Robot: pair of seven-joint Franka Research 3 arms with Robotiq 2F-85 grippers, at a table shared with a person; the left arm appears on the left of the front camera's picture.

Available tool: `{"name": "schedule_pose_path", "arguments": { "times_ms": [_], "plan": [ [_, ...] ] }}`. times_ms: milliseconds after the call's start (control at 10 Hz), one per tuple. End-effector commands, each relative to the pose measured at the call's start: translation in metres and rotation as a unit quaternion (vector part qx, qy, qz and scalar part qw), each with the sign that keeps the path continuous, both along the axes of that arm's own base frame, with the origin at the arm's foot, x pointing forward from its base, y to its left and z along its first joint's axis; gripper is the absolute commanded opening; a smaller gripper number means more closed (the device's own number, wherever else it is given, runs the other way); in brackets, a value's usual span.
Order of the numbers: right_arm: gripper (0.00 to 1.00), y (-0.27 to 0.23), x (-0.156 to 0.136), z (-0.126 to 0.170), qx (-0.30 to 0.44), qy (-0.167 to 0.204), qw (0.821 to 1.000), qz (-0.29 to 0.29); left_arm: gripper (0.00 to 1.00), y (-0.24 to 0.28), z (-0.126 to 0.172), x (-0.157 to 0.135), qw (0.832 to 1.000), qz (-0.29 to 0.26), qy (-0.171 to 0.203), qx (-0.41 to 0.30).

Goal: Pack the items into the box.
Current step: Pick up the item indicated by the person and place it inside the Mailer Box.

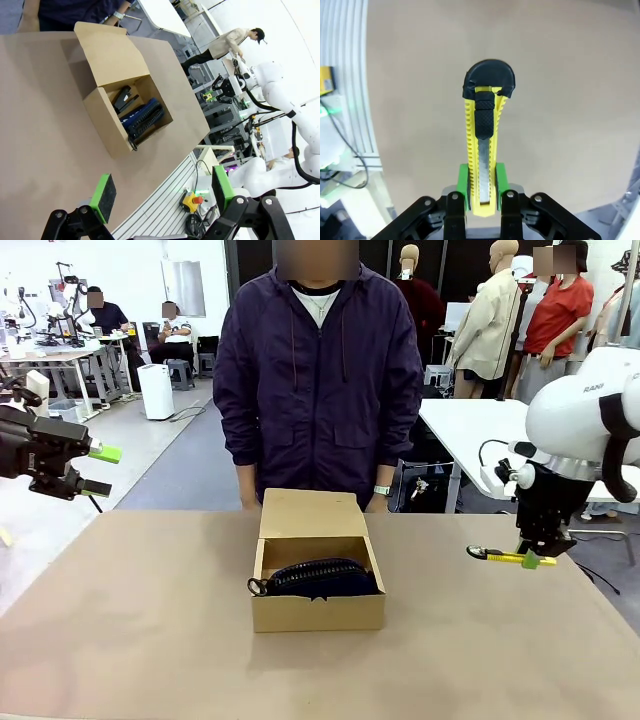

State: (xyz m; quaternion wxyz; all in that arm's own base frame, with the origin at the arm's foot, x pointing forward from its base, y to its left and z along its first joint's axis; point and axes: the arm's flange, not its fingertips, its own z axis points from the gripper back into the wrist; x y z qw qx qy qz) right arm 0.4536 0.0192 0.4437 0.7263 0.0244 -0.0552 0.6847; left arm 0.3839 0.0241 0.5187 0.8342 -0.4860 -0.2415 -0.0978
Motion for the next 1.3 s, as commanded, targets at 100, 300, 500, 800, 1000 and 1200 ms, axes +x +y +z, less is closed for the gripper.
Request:
{"name": "schedule_pose_path", "arguments": {
  "times_ms": [100, 300, 500, 800, 1000, 1200],
  "plan": [
    [0.0, 0.102, 0.036, 0.045, -0.054, -0.074, 0.996, 0.003, 1.0, 0.002, 0.001, -0.001, 1.0, -0.005, -0.001, 0.0],
    [0.0, 0.182, 0.068, 0.055, -0.073, -0.092, 0.992, 0.041, 1.0, 0.002, 0.001, -0.001, 1.0, -0.005, -0.001, 0.0],
    [0.0, 0.253, 0.081, 0.048, -0.076, -0.115, 0.988, 0.072, 1.0, 0.002, 0.001, -0.001, 1.0, -0.005, -0.001, 0.0],
    [0.0, 0.321, 0.074, 0.017, -0.084, -0.115, 0.983, 0.115, 1.0, 0.002, 0.001, -0.001, 1.0, -0.005, -0.001, 0.0],
    [0.0, 0.343, 0.059, 0.0, -0.082, -0.095, 0.982, 0.142, 1.0, 0.002, 0.001, -0.001, 1.0, -0.005, -0.001, 0.0],
    [0.0, 0.348, 0.052, -0.019, -0.083, -0.067, 0.983, 0.148, 1.0, 0.002, 0.001, -0.001, 1.0, -0.005, -0.001, 0.0]
  ]
}}
